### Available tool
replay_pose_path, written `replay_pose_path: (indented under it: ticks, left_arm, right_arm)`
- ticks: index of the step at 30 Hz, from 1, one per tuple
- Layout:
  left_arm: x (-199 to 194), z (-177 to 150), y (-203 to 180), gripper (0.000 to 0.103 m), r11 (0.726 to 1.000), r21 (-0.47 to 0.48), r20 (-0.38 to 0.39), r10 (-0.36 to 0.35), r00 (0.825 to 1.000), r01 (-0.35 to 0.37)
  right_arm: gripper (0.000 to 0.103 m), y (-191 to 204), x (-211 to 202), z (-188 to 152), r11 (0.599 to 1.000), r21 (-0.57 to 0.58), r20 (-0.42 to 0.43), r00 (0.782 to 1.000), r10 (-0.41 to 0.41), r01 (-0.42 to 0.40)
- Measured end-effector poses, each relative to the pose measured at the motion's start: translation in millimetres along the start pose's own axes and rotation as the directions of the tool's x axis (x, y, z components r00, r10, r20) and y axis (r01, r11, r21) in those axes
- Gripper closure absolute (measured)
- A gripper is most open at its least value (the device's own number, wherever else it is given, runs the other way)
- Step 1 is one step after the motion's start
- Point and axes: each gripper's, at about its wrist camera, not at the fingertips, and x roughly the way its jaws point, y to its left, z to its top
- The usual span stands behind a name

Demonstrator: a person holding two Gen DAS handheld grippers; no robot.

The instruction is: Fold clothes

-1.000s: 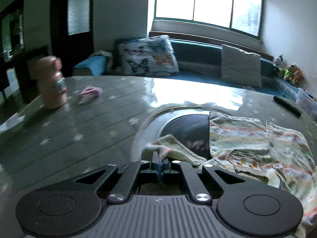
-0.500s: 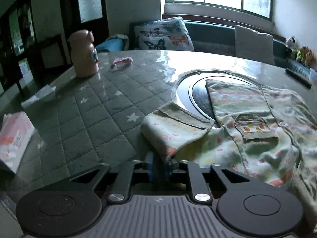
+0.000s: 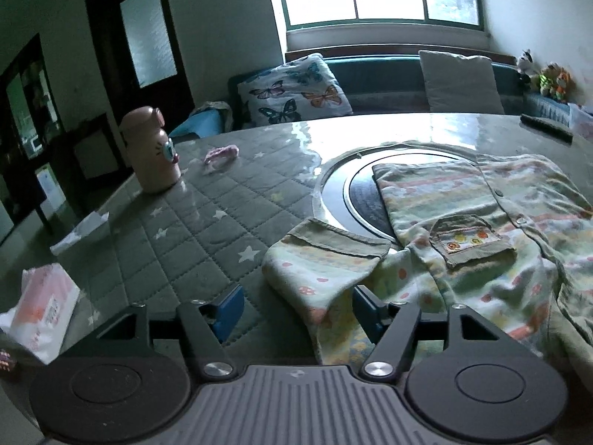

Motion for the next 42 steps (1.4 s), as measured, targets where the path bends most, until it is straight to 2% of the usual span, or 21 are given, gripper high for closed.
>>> replay_pose_path:
  ticks: [5, 7, 8, 12, 15, 20, 22, 23, 25, 28, 31, 33, 35, 39, 42]
  left_arm:
    - [0.2, 1.8, -4.8, 0.037, 0.999, 0.027, 0.023, -0.022, 0.999, 0.021]
    - [2.0, 2.6, -10.5, 0.046, 0.998, 0.05, 0.032, -0.045, 0.999, 0.043]
    - [3.2, 3.1, -14.1, 0.047, 0.996, 0.068, 0.037, -0.055, 0.998, 0.052]
    - [12.5, 5.0, -32.6, 0.056, 0.982, 0.176, 0.052, -0.082, 0.995, 0.072]
    - [22.6, 5.2, -46.1, 0.057, 0.96, 0.275, 0.063, -0.082, 0.995, 0.062]
    - [49.7, 7.5, -52.0, 0.07, 0.937, 0.334, -0.001, -0.109, 0.994, 0.104]
    - [59.4, 6.1, -51.5, 0.079, 0.937, 0.335, -0.023, -0.094, 0.995, 0.096]
    - [61.5, 5.3, -48.6, 0.082, 0.941, 0.325, -0.024, -0.087, 0.996, 0.09]
    - [64.2, 3.8, -41.2, 0.097, 0.951, 0.298, -0.021, -0.074, 0.997, 0.077]
    - [61.6, 6.2, -19.6, 0.1, 0.979, 0.203, 0.002, -0.03, 1.0, 0.029]
    - [56.8, 8.7, 11.2, 0.101, 0.997, 0.055, 0.012, 0.044, 0.999, -0.045]
    - [53.4, 9.0, 35.7, 0.101, 0.994, -0.057, -0.001, 0.09, 0.996, -0.09]
    - [52.1, 5.2, 55.1, 0.101, 0.983, -0.126, -0.023, 0.135, 0.991, -0.137]
    - [52.9, -7.4, 76.6, 0.1, 0.964, -0.167, -0.077, 0.198, 0.977, -0.208]
    - [56.0, -16.9, 85.5, 0.098, 0.954, -0.197, -0.117, 0.207, 0.971, -0.227]
  right_arm:
    - [0.043, 18.1, 11.5, 1.3, 0.997, -0.003, -0.024, 0.997, 0.076, -0.077]
    - [0.043, 25.1, 16.5, -0.1, 0.996, -0.012, -0.036, 0.995, 0.091, -0.091]
    - [0.043, 28.1, 18.8, -0.7, 0.995, -0.014, -0.043, 0.994, 0.098, -0.098]
    - [0.042, 35.4, 28.5, -6.3, 0.992, -0.001, -0.076, 0.989, 0.124, -0.125]
    - [0.042, 37.7, 34.3, -11.0, 0.99, 0.02, -0.101, 0.985, 0.142, -0.14]
    - [0.038, 41.0, 40.0, -15.4, 0.989, 0.032, -0.12, 0.982, 0.148, -0.146]
    - [0.035, 42.4, 40.1, -15.5, 0.989, 0.031, -0.12, 0.981, 0.15, -0.147]
    - [0.035, 43.2, 40.3, -15.3, 0.989, 0.03, -0.12, 0.982, 0.149, -0.147]
    - [0.035, 43.4, 41.0, -14.9, 0.989, 0.028, -0.121, 0.982, 0.148, -0.146]
    - [0.034, 42.6, 42.0, -14.3, 0.989, 0.028, -0.122, 0.982, 0.147, -0.145]
    - [0.033, 43.9, 43.2, -13.4, 0.989, 0.024, -0.123, 0.982, 0.145, -0.143]
    - [0.031, 44.9, 43.4, -13.6, 0.99, 0.021, -0.124, 0.982, 0.143, -0.142]
    - [0.03, 45.9, 43.6, -13.7, 0.99, 0.018, -0.125, 0.982, 0.142, -0.141]
    - [0.029, 47.5, 43.8, -12.9, 0.99, 0.015, -0.127, 0.982, 0.142, -0.141]
    - [0.029, 47.8, 43.0, -12.3, 0.989, 0.017, -0.127, 0.981, 0.148, -0.147]
